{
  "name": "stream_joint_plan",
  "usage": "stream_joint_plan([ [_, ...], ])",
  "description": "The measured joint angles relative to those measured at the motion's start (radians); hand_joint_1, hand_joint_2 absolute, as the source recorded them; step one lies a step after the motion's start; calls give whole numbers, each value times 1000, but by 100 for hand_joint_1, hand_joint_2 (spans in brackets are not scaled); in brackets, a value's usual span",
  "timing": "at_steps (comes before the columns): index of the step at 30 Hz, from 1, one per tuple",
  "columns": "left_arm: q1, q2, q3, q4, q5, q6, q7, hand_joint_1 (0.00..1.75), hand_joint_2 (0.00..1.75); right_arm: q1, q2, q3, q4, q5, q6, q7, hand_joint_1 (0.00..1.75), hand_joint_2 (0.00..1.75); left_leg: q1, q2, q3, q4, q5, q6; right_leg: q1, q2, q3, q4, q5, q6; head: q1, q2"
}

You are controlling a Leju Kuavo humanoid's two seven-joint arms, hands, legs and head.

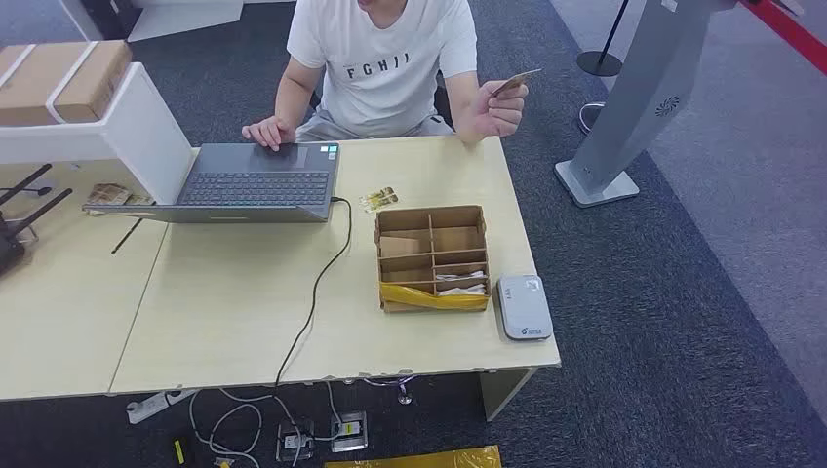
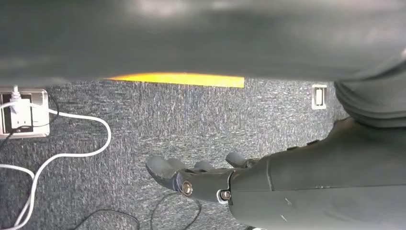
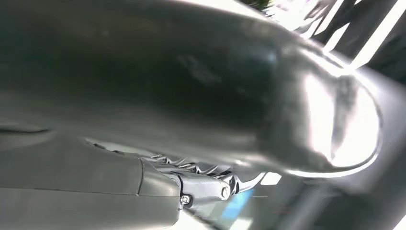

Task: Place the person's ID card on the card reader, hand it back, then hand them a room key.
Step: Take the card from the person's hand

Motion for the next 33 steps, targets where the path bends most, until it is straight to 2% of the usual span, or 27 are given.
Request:
stream_joint_plan([
  [5,4,0,-1,1,-13,-7,-2,0,0,-68,-92,52,-75,115,59,5,0,0,3,-20,-4,2,5,1,3,-18,2,-2,0,1,1,0],
  [9,4,1,-7,1,-25,-16,-7,0,0,-159,-203,145,-213,95,196,151,0,0,0,-26,-10,2,5,2,0,-24,-2,1,-2,0,0,0],
  [12,3,4,-13,1,-33,-24,-12,0,0,-260,-280,253,-326,112,274,190,0,0,5,-27,-10,2,4,1,6,-25,-2,-1,-4,-1,1,0],
  [16,4,1,-21,1,-37,-30,-17,0,0,-314,-313,360,-407,153,317,178,0,175,9,-28,-10,3,4,0,9,-26,0,-3,-4,-1,1,0],
  [22,5,3,-25,1,-49,-44,-30,0,0,-339,-331,466,-453,192,396,103,0,175,9,-28,-9,3,2,-2,10,-24,1,-5,-4,-1,1,0],
  [26,4,7,-34,1,-62,-58,-42,0,0,-436,-325,596,-448,225,503,41,0,175,10,-28,-10,3,2,-2,10,-25,1,-5,-4,-1,1,0],
  [30,4,12,-42,1,-69,-67,-44,0,0,-536,-307,765,-462,210,639,80,0,175,11,-28,-10,3,2,-2,11,-25,2,-5,-4,-1,1,0],
  [33,3,14,-48,1,-70,-69,-46,0,0,-600,-289,892,-497,181,697,138,0,175,11,-28,-10,3,3,-2,12,-25,2,-5,-4,-1,1,0],
])
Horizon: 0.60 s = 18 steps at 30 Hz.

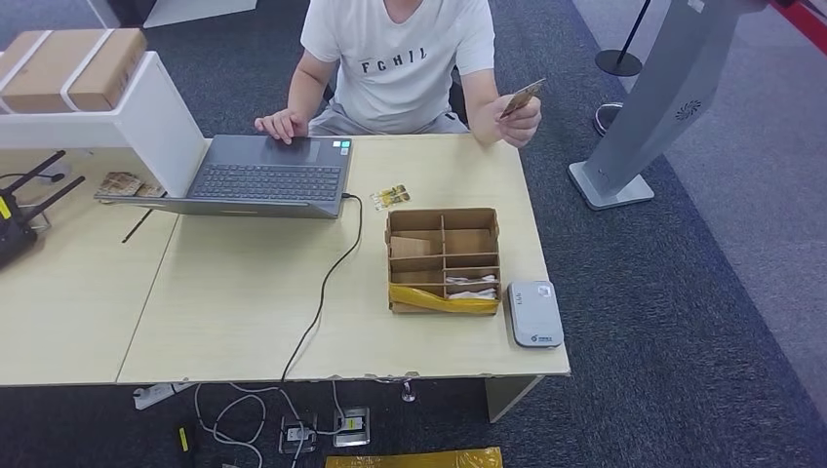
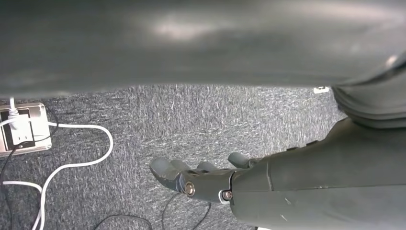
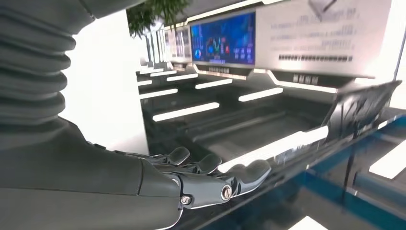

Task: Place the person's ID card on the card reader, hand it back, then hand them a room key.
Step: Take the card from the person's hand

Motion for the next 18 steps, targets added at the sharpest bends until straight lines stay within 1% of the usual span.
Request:
stream_joint_plan([
  [4,0,1,-4,0,-1,0,-2,0,0,-65,25,141,-49,-45,33,75,0,175,1,0,0,0,0,-1,1,0,0,0,0,0,0,0],
  [8,0,4,-9,0,-2,-2,-2,0,0,-99,36,244,-85,-74,27,97,0,175,1,0,0,0,0,-1,1,0,0,0,0,-1,0,0],
  [13,1,6,-17,0,-6,-4,-3,0,0,-109,50,329,-106,-108,-2,113,0,175,1,0,0,0,0,-1,1,0,0,0,0,-1,0,0],
  [18,0,6,-23,0,-16,-7,-3,0,0,-104,96,404,-119,-119,-53,140,0,175,1,0,0,0,0,-1,1,0,0,0,0,-1,0,0],
])
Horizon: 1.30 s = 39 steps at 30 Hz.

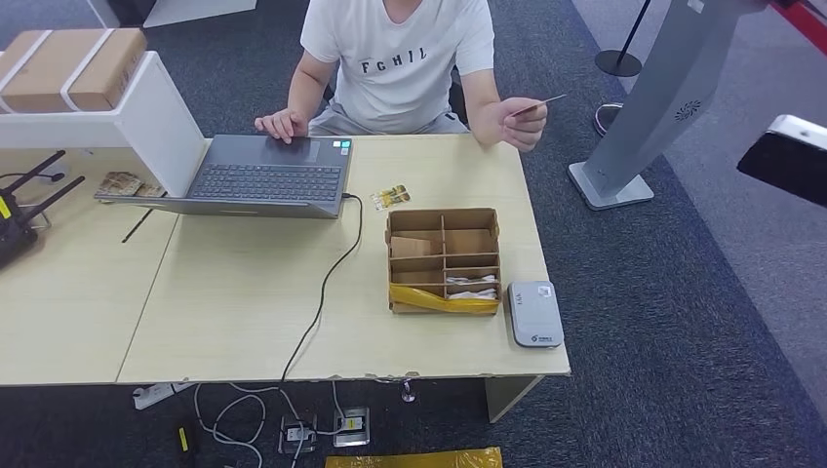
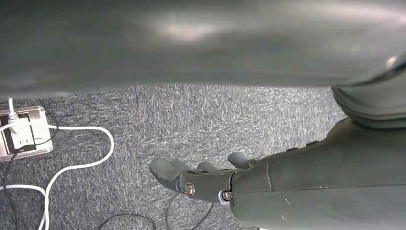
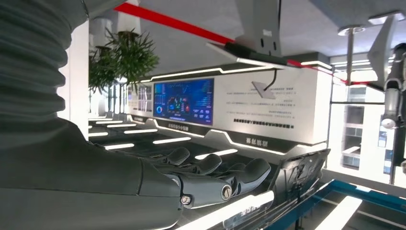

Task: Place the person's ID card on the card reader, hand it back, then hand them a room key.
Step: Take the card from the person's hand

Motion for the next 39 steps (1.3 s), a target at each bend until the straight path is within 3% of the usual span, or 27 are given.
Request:
stream_joint_plan([
  [8,0,0,-13,0,-16,-5,-3,0,0,64,116,80,13,26,-167,-28,0,175,1,0,0,0,0,-1,1,0,0,0,0,0,0,0],
  [15,0,0,-23,0,-17,-4,-3,0,0,126,234,117,47,103,-235,-49,0,175,2,0,0,0,0,-1,1,0,0,0,0,0,0,0],
  [27,0,1,-29,0,-12,-4,5,0,0,178,371,119,97,185,-242,-62,0,175,2,0,0,0,1,-1,1,0,0,0,0,0,0,0],
  [34,1,4,-29,0,-11,-6,9,0,0,180,419,118,112,218,-225,-67,0,175,2,0,0,0,1,-1,2,0,0,0,0,0,0,0],
  [38,1,5,-30,0,-11,-7,9,0,0,180,437,117,120,221,-220,-67,170,175,2,0,0,0,1,-1,2,0,0,0,0,0,0,0],
  [39,2,5,-30,0,-11,-7,9,0,0,180,441,117,122,221,-218,-68,175,175,2,0,0,0,1,-1,2,0,0,0,0,0,0,0],
])
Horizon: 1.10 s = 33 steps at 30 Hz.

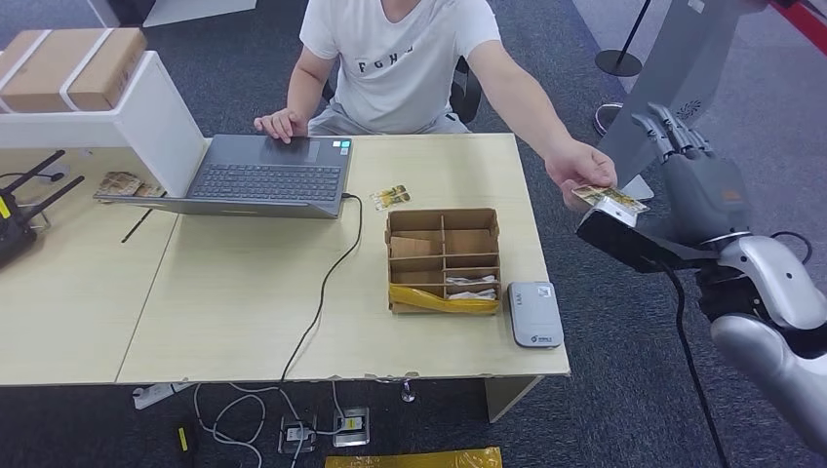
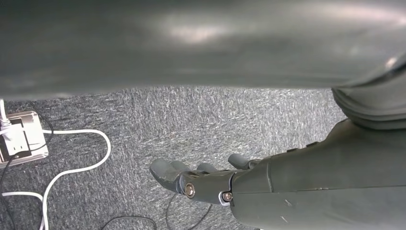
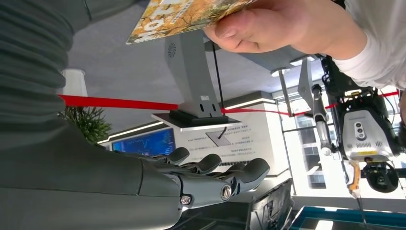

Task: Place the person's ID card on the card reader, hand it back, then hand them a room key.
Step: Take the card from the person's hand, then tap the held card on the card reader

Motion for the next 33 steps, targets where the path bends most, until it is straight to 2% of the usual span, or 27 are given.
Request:
stream_joint_plan([
  [8,1,6,0,0,6,-1,6,0,0,1,24,-3,10,6,50,14,175,175,0,0,0,0,0,0,0,0,0,0,0,0,0,0],
  [33,1,15,-13,0,9,1,23,0,0,66,125,21,23,-13,47,18,175,175,0,0,0,0,0,0,0,1,0,0,0,0,0,0],
])
